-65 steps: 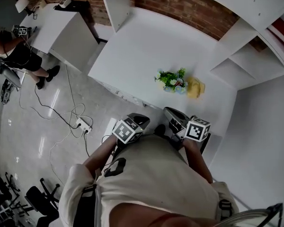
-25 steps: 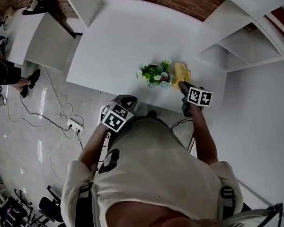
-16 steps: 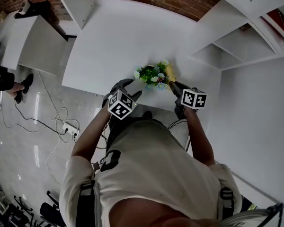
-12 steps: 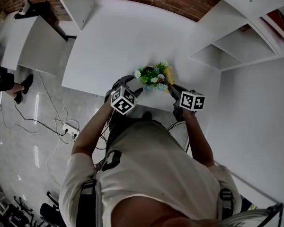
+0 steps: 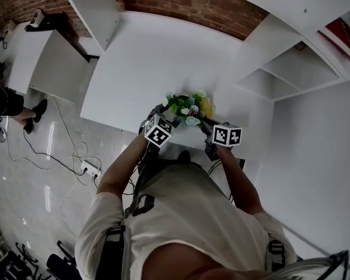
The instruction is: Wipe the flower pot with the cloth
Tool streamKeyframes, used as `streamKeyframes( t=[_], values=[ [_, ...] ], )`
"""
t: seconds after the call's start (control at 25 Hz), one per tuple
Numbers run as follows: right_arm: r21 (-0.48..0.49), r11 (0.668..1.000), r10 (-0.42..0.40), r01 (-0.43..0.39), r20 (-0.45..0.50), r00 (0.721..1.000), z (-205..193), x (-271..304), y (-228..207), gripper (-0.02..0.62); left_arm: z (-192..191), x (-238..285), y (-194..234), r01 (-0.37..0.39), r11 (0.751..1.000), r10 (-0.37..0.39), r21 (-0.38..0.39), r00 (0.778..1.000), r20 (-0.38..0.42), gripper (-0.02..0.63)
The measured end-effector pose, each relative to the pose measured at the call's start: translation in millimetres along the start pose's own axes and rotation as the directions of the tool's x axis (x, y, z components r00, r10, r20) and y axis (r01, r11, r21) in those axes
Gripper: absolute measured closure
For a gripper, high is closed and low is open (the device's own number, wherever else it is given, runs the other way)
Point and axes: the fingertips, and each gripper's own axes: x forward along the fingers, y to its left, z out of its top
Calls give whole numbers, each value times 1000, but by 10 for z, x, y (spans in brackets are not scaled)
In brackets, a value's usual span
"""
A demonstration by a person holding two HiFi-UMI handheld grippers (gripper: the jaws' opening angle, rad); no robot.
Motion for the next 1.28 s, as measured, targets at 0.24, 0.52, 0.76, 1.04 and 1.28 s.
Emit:
streamKeyframes(
  t=[0.24, 0.52, 0.76, 1.04, 1.28],
  values=[
    [18, 1000, -21, 22, -47, 999, -209, 147, -55, 531, -66, -89, -4, -48, 999, 47, -26, 999, -24, 367],
    [54, 998, -13, 17, -58, 998, -278, 161, -162, 531, -54, -121, -73, -34, 999, 36, 29, 998, -44, 374],
    [14, 1000, 3, -4, 20, 1000, -83, 98, 58, 531, 37, -271, 47, -17, 999, 16, 38, 1000, 18, 360],
    [13, 999, 36, -37, 84, 996, 87, -51, 284, 532, 52, -257, -17, -17, 999, 17, 46, 1000, 11, 377],
    [-12, 1000, -9, 9, 36, 999, -101, 160, 226, 532, 62, -256, 32, -62, 996, 61, 61, 998, 12, 377]
  ],
)
